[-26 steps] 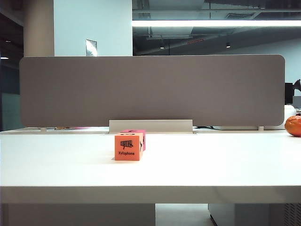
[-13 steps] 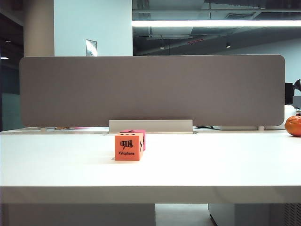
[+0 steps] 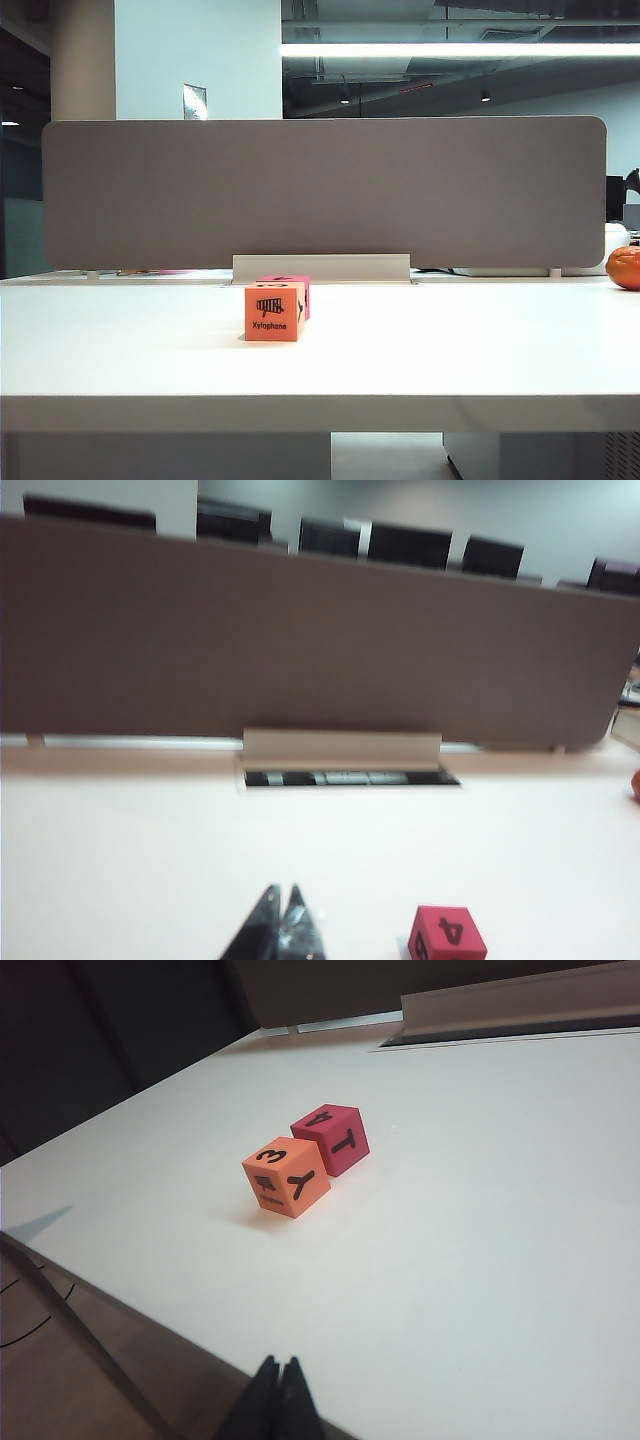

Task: Stack one letter block on top of another letter block.

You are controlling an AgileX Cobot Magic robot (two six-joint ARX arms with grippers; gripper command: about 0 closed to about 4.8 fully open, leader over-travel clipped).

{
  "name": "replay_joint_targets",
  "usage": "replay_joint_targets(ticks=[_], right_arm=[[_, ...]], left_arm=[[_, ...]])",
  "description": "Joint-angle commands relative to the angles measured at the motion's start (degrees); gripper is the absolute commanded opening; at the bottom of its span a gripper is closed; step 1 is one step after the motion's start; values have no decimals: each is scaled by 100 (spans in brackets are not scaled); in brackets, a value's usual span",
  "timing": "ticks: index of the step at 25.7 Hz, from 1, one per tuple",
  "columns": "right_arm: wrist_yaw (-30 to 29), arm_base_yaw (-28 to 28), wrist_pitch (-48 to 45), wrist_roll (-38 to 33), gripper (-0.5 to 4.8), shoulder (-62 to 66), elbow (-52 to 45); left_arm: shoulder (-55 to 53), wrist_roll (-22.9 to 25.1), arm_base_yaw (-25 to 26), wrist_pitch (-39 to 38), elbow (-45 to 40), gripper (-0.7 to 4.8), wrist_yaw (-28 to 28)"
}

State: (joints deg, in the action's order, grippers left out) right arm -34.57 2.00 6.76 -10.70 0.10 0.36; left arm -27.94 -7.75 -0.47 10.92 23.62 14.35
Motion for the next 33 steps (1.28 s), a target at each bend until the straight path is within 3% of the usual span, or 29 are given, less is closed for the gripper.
replay_joint_targets(ticks=[1,2,5,10,23,24,26,28,33], right_arm=[[-9,4,-103,-2,-1,-11,-33],[-9,4,-103,-2,-1,-11,-33],[-7,4,-103,-2,-1,-11,-33],[-7,2,-101,0,-1,-11,-33],[-7,4,-101,-2,-1,-11,-33],[-7,4,-101,0,-1,-11,-33],[-7,4,-101,0,-1,-11,-33],[-4,4,-103,0,-1,-11,-33],[13,4,-105,0,-1,-11,-33]], left_arm=[[-627,-20,-225,46,319,26,131],[-1023,-17,-457,44,498,62,131],[-1585,0,-855,173,682,90,-26],[-2518,44,-1596,317,918,90,-660],[-5034,42,-3027,573,1681,91,-1440],[-5261,42,-3082,588,1786,101,-1440],[-5611,39,-3189,590,2000,201,-1438],[-5875,37,-3259,595,2194,249,-1436],[-6371,24,-3445,544,2656,269,-1620]])
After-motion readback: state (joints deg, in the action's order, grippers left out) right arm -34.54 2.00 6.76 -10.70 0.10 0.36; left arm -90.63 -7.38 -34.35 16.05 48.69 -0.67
